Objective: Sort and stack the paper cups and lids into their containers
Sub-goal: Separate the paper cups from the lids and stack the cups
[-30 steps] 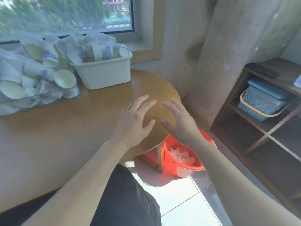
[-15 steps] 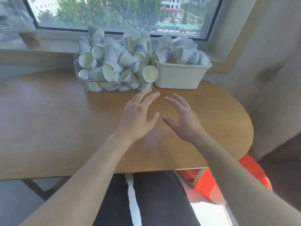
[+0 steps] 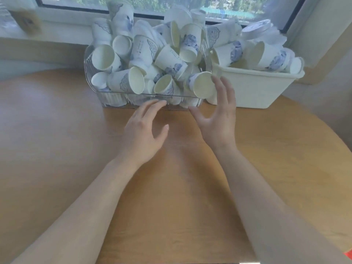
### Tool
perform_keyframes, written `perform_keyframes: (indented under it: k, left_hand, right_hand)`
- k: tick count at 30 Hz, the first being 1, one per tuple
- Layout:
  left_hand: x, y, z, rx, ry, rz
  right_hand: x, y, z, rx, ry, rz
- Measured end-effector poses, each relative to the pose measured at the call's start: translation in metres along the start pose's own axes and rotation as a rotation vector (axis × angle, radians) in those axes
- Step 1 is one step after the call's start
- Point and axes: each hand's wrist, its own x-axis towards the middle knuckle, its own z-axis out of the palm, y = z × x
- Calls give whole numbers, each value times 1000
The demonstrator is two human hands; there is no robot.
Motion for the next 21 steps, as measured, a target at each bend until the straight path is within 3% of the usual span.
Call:
perform_keyframes:
  k: [15,21]
  left_hand:
    - [14,-13,7,-105,70,68]
    - [14,-14,7,-183,76,35]
  right_hand:
    - [13,9,26,140,195,-193]
    - [5,2,33,260,30,-144]
